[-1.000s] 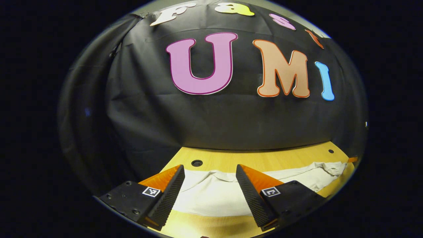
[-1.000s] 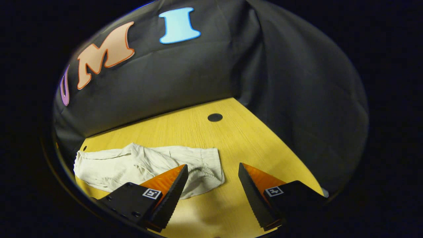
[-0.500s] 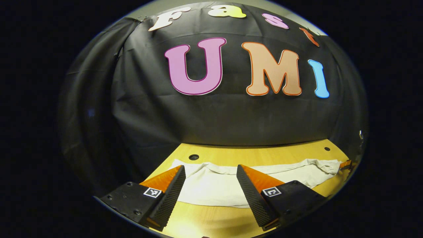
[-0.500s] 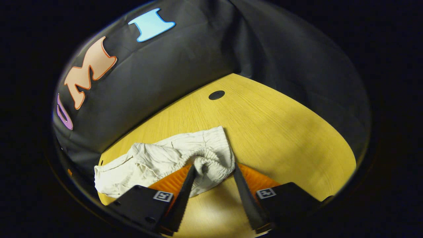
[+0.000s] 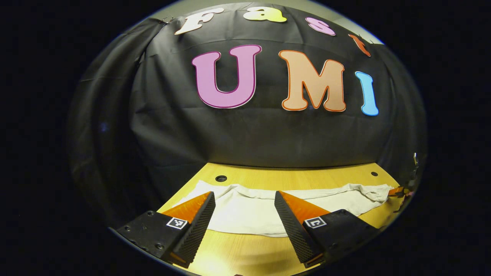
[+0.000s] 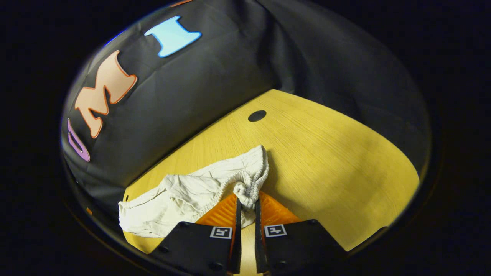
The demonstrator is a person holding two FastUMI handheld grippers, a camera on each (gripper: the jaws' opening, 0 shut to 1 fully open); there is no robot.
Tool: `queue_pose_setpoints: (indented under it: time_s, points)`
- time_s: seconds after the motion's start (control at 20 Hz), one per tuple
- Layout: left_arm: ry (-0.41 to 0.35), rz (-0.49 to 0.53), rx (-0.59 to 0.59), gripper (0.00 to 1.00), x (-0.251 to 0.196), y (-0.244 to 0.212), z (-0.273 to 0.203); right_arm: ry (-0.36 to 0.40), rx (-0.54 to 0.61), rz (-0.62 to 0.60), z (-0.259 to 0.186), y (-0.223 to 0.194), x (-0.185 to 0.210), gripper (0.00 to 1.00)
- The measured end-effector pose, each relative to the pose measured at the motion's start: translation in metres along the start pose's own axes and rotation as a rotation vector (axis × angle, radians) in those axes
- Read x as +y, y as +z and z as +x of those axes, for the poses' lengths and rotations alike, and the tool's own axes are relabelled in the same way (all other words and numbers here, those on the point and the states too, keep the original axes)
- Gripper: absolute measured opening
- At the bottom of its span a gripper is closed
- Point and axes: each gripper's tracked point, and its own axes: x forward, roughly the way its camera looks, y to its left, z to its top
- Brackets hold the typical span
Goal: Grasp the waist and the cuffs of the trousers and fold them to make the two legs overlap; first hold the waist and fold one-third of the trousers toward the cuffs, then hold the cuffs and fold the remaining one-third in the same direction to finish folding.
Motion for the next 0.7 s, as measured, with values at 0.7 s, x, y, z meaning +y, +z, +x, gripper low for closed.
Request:
queue_pose_setpoints:
  time_s: [0.7]
  points:
    - [-0.030,-0.026,0.038,0.94,0.057,-0.022,0.015,0.173,-0.198,-0.243,-0.099,0.036,0.200,0.16]
